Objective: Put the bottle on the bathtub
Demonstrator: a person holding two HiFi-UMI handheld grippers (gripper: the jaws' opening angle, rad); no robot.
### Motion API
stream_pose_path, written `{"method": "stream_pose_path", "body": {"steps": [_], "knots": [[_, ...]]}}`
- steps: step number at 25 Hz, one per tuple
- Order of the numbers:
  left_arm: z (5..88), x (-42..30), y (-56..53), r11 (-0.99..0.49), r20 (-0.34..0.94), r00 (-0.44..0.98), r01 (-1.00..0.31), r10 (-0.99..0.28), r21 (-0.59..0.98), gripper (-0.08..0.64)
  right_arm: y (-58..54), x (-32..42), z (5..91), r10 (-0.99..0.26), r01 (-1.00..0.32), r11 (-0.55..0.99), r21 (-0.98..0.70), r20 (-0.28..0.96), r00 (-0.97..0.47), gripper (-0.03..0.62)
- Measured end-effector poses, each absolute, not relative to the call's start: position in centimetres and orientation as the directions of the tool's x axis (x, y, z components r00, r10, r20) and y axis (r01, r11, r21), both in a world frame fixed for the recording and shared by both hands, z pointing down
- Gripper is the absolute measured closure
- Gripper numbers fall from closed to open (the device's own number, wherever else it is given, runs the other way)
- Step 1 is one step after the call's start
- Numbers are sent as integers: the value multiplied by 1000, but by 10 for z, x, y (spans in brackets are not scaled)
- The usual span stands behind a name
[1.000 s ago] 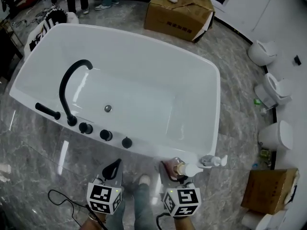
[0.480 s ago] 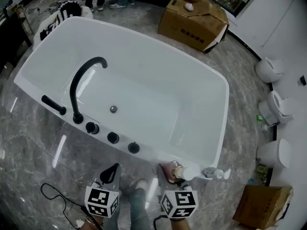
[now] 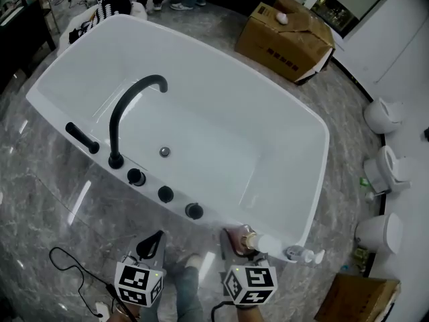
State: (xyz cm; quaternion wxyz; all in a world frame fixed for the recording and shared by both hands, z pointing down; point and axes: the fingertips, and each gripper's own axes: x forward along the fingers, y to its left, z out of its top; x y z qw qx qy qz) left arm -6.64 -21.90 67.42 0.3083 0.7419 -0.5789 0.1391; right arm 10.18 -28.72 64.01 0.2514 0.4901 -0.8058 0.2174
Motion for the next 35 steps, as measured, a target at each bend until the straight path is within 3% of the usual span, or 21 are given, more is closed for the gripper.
{"method": "stream_pose_path", "body": {"steps": [35], "knots": [[700, -93, -226, -59, 580, 237, -949, -780, 310, 565, -321, 77, 667, -649, -880, 466, -97, 639, -414, 367]]}}
